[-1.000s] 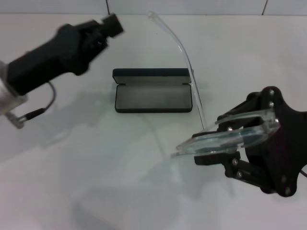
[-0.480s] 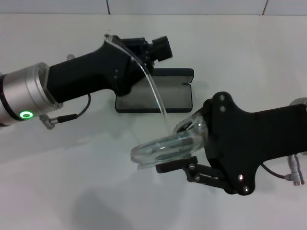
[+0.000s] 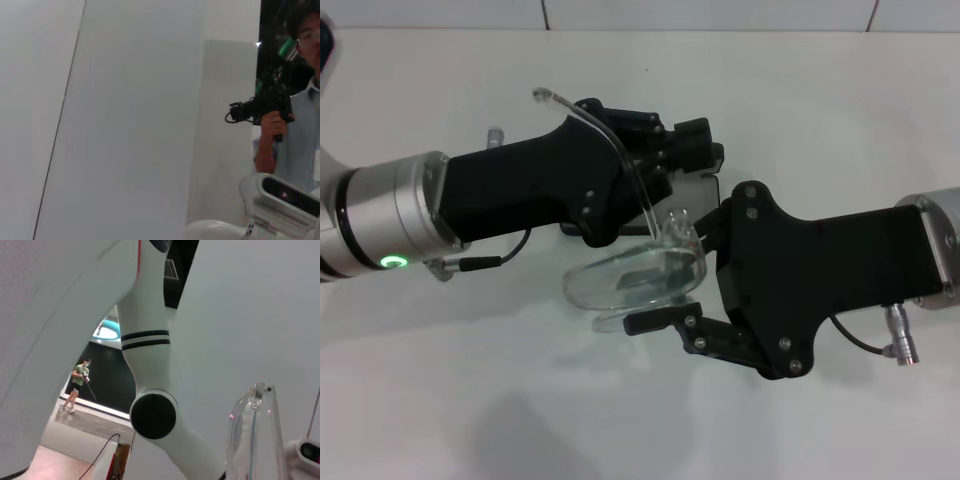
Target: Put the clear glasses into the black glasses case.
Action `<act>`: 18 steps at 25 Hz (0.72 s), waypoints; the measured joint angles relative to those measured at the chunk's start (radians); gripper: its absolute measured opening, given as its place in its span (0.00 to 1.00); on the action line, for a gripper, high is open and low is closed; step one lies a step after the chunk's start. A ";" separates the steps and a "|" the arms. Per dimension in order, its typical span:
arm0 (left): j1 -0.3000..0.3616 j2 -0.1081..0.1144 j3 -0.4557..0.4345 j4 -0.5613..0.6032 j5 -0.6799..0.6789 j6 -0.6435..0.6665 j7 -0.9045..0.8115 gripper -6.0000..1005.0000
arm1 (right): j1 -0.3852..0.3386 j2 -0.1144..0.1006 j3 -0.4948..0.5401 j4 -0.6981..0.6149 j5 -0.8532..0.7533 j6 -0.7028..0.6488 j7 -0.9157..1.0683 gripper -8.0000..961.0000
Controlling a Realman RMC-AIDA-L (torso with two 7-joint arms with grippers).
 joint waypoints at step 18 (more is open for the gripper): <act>0.005 0.000 0.030 0.018 -0.001 0.022 0.003 0.07 | -0.001 -0.001 0.001 0.008 -0.001 0.041 0.008 0.14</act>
